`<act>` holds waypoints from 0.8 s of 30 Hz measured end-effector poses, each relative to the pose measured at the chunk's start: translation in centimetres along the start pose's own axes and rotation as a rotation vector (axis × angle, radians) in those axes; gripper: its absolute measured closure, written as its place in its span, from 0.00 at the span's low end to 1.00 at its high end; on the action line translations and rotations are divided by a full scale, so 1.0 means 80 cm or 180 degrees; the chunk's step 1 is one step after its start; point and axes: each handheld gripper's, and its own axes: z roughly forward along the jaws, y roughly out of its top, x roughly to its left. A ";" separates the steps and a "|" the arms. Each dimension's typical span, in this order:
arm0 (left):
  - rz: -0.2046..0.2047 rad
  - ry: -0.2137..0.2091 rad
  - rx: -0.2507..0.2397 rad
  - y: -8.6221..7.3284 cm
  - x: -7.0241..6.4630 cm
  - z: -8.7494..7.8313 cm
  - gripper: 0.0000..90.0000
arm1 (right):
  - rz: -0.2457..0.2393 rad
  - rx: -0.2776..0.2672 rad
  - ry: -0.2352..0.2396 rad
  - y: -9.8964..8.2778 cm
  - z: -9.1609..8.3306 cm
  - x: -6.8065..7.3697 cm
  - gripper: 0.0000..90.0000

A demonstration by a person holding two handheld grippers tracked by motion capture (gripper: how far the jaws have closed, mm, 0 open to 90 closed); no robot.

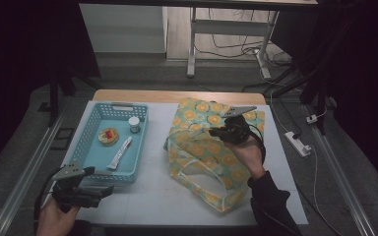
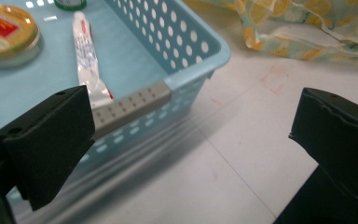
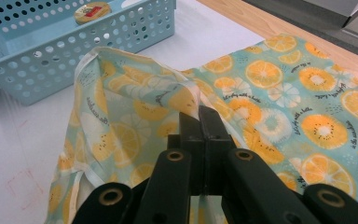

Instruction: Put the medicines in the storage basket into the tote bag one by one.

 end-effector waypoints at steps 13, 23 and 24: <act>-0.0073 -0.0018 -0.0088 0.026 0.020 0.011 0.00 | 0.0003 0.0012 -0.0008 0.000 0.002 0.001 1.00; -0.0046 0.0050 -0.0042 0.048 0.042 0.033 0.00 | -0.0008 0.0058 -0.0044 -0.002 0.007 0.002 1.00; -0.0050 0.0047 -0.0045 0.050 0.044 0.035 0.00 | -0.0009 0.0050 -0.0039 -0.001 0.007 0.002 1.00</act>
